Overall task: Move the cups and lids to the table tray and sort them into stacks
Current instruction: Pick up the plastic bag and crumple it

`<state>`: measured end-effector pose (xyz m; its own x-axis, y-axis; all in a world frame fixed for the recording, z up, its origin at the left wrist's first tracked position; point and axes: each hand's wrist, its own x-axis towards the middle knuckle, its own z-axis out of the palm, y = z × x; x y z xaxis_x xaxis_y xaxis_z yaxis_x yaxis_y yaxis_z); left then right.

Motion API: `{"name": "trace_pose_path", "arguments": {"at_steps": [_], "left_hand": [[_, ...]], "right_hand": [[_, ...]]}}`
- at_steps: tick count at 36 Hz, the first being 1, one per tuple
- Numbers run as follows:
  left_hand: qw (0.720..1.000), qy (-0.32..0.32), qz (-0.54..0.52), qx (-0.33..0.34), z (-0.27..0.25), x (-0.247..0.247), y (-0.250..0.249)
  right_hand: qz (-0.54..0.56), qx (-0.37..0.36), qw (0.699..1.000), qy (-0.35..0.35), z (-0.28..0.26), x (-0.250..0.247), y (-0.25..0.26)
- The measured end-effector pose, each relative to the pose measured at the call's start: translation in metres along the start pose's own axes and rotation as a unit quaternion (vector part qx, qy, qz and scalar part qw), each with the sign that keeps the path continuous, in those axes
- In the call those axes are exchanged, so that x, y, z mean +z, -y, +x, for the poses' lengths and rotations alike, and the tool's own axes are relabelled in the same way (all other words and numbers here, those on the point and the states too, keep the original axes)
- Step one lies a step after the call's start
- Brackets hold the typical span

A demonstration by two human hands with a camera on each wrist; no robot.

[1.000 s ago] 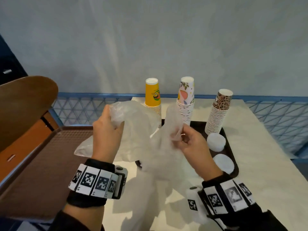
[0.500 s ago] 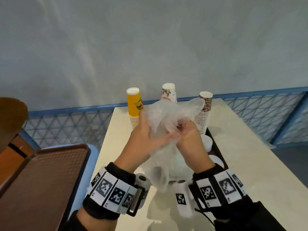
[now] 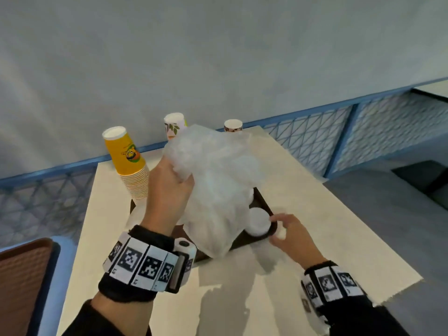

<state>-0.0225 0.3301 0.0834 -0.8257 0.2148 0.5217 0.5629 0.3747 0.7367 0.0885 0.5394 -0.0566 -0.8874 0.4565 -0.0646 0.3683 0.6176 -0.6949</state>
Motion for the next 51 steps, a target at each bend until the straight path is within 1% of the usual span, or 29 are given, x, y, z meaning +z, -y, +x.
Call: {"name": "trace_pose_path", "arguments": {"at_steps": [1,3,5,7,8,9,10,12,16,18,21,24,26,27,29,31,33,35,37,39,41,43,44,45,46,47,48,51], "left_hand": [[1.000,-0.002,-0.009,-0.004,0.000,0.004,-0.002],[1.000,-0.002,-0.014,0.000,-0.001,0.014,-0.005],[1.000,-0.006,0.005,0.002,-0.001,0.020,-0.007],[1.000,-0.001,0.025,0.013,-0.003,0.028,-0.012],[0.999,0.001,0.028,0.014,-0.003,0.032,-0.015],[0.999,0.003,0.031,0.013,-0.004,0.036,-0.018],[0.999,0.004,0.031,0.012,-0.005,0.040,-0.021],[1.000,0.000,0.031,0.004,-0.007,0.045,-0.026],[0.999,-0.017,0.042,-0.008,-0.008,0.052,-0.032],[0.998,-0.030,0.043,-0.021,-0.008,0.054,-0.032],[0.997,-0.046,0.040,-0.037,-0.011,0.053,-0.033],[0.997,-0.052,0.049,-0.035,-0.013,0.049,-0.036],[0.996,-0.059,0.052,-0.044,-0.012,0.045,-0.036],[0.995,-0.061,0.055,-0.051,-0.011,0.042,-0.037],[0.995,-0.059,0.067,-0.055,-0.008,0.038,-0.037],[0.995,-0.052,0.073,-0.046,-0.004,0.037,-0.035],[0.996,-0.039,0.069,-0.035,0.001,0.040,-0.034],[0.997,-0.018,0.079,-0.020,0.003,0.045,-0.035],[0.998,0.000,0.064,-0.010,0.004,0.052,-0.040],[0.999,0.029,0.019,-0.011,0.001,0.059,-0.047],[0.996,0.079,-0.038,0.001,-0.004,0.066,-0.053],[0.984,0.144,-0.101,0.009,-0.009,0.071,-0.059],[0.976,0.178,-0.122,0.011,-0.012,0.073,-0.060],[0.970,0.208,-0.127,0.014,-0.015,0.075,-0.060],[0.967,0.224,-0.116,0.021,-0.017,0.077,-0.059],[0.969,0.225,-0.096,0.026,-0.019,0.080,-0.056],[0.974,0.211,-0.074,0.028,-0.020,0.083,-0.053],[0.988,0.150,-0.033,0.016,-0.020,0.092,-0.048]], "right_hand": [[-0.047,0.016,0.998,0.049,-0.005,0.009,-0.015],[-0.108,0.047,0.985,0.126,-0.015,0.025,-0.036],[-0.173,0.052,0.970,0.165,-0.024,0.034,-0.042],[-0.250,0.017,0.955,0.158,-0.025,0.039,-0.044],[-0.274,-0.015,0.950,0.148,-0.022,0.040,-0.045],[-0.271,-0.036,0.954,0.125,-0.019,0.041,-0.048],[-0.258,-0.040,0.957,0.127,-0.017,0.039,-0.047],[-0.261,-0.051,0.953,0.148,-0.014,0.034,-0.053],[-0.187,-0.004,0.971,0.152,-0.003,0.012,-0.052],[-0.159,0.001,0.976,0.151,0.004,-0.001,-0.045],[-0.105,-0.014,0.986,0.133,0.013,-0.025,-0.027],[-0.027,-0.036,0.992,0.115,0.019,-0.052,-0.004],[0.053,-0.046,0.994,0.083,0.018,-0.070,0.011],[0.095,-0.048,0.993,0.056,0.017,-0.079,0.018],[0.189,-0.051,0.981,-0.005,0.014,-0.097,0.031],[0.295,-0.053,0.953,-0.033,0.009,-0.114,0.045],[0.386,-0.061,0.920,-0.029,0.006,-0.125,0.060],[0.431,-0.082,0.898,-0.011,0.001,-0.131,0.072],[0.445,-0.106,0.889,0.016,-0.001,-0.132,0.083],[0.432,-0.115,0.894,0.034,-0.002,-0.127,0.092],[0.410,-0.117,0.904,0.021,-0.002,-0.120,0.098],[0.398,-0.118,0.910,0.005,-0.002,-0.112,0.099],[0.402,-0.118,0.908,0.009,-0.003,-0.109,0.099],[0.408,-0.119,0.905,0.014,-0.004,-0.107,0.098],[0.409,-0.122,0.904,0.021,-0.005,-0.106,0.097],[0.408,-0.126,0.904,0.027,-0.006,-0.105,0.096],[0.405,-0.132,0.904,0.034,-0.007,-0.105,0.095],[0.395,-0.162,0.903,0.051,-0.006,-0.110,0.089]]}}
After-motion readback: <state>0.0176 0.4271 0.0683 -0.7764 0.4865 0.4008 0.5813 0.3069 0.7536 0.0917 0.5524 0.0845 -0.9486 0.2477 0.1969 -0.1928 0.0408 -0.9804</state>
